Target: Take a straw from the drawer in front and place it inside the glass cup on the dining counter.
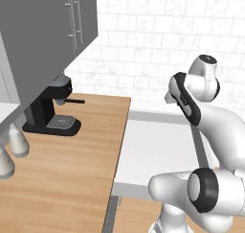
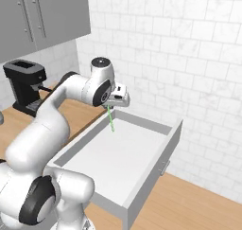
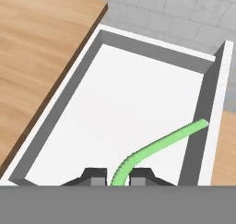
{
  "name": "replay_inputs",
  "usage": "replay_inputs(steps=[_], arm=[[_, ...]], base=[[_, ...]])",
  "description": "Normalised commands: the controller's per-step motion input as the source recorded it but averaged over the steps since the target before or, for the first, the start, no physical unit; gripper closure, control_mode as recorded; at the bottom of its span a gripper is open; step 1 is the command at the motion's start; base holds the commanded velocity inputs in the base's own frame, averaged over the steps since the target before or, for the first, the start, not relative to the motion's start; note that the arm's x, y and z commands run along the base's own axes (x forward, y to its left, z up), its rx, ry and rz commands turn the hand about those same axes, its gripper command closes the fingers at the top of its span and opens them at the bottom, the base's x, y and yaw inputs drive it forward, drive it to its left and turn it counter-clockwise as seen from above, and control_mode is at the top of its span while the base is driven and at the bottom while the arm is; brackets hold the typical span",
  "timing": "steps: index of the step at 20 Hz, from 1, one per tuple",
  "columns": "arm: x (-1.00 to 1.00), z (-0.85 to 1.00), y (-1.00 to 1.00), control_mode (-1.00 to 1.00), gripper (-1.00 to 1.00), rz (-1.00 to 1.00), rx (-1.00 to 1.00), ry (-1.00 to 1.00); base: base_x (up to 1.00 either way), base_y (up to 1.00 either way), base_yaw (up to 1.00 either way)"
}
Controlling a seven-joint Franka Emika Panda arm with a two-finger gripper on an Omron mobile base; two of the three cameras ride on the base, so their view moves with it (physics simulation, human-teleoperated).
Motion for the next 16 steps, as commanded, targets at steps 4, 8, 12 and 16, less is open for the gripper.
replay_inputs(steps=[4, 8, 12, 16], arm=[[-0.3, 0.13, 0.0, 1.0, 1.0, 0.0, -0.01, -0.06], [0.0, 0.0, 0.0, 1.0, 1.0, 0.0, 0.0, 0.0], [0.0, 0.0, 0.0, 1.0, 1.0, 0.0, 0.0, 0.0], [0.0, 0.0, 0.0, 1.0, 1.0, 0.0, 0.0, 0.0]], base=[[-0.5, -0.03, 0.0], [-1.0, -0.42, -0.07], [-0.89, -0.78, -0.26], [-0.13, -0.68, -0.62]])
